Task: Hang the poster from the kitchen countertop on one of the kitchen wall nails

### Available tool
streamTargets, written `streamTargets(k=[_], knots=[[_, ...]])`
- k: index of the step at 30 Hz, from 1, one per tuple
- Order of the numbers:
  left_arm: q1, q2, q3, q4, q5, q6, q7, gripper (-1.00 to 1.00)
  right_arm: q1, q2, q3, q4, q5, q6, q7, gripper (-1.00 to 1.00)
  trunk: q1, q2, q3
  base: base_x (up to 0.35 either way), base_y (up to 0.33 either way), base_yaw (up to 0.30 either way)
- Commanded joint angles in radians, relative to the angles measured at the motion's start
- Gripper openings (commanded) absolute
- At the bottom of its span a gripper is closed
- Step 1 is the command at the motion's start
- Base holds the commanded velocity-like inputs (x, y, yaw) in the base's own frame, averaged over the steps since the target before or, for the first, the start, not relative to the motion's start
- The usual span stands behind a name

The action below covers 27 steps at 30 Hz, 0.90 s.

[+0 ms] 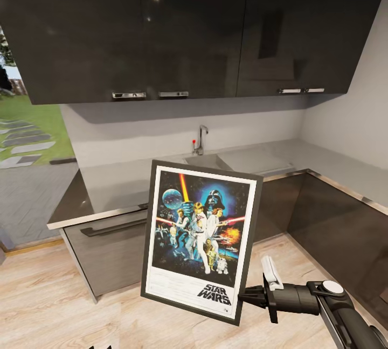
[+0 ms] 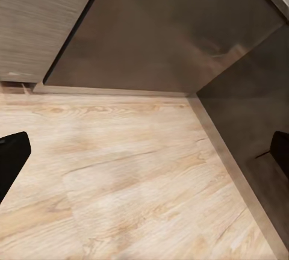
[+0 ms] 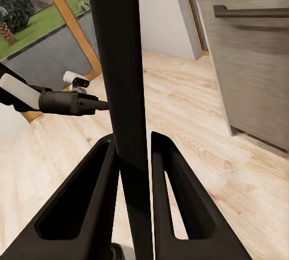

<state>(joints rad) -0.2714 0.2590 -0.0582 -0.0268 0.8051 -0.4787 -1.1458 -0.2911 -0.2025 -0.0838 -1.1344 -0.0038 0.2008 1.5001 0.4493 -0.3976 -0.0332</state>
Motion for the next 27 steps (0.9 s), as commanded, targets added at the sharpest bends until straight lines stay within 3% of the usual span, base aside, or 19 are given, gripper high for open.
streamTargets(k=[1,9,15,22,27], knots=[[-0.001,0.0,-0.006,0.001,0.006,-0.005,-0.003,1.0,-0.001,0.0,-0.001,0.0,-0.001,0.014,0.006,-1.0,0.001,-0.002,-0.002,0.0,0.0,0.0],[-0.001,0.0,-0.006,0.001,0.007,-0.005,-0.003,1.0,0.002,0.0,-0.001,-0.001,-0.022,0.013,0.006,-1.0,0.001,-0.002,-0.002,0.0,0.0,0.013],[-0.001,0.0,-0.005,0.001,0.008,-0.005,-0.005,1.0,0.003,0.0,0.0,-0.006,-0.036,0.012,0.006,-1.0,0.001,-0.002,-0.002,0.0,0.012,0.21],[-0.001,0.0,-0.005,0.001,0.008,-0.005,-0.007,1.0,0.003,0.0,0.0,-0.007,-0.037,0.012,0.006,-1.0,0.001,-0.002,-0.002,-0.003,0.205,0.267],[-0.001,0.0,-0.005,0.001,0.008,-0.005,-0.007,1.0,0.003,0.0,0.0,-0.004,-0.038,0.013,0.006,-1.0,0.001,-0.002,-0.002,-0.047,0.278,0.092]])
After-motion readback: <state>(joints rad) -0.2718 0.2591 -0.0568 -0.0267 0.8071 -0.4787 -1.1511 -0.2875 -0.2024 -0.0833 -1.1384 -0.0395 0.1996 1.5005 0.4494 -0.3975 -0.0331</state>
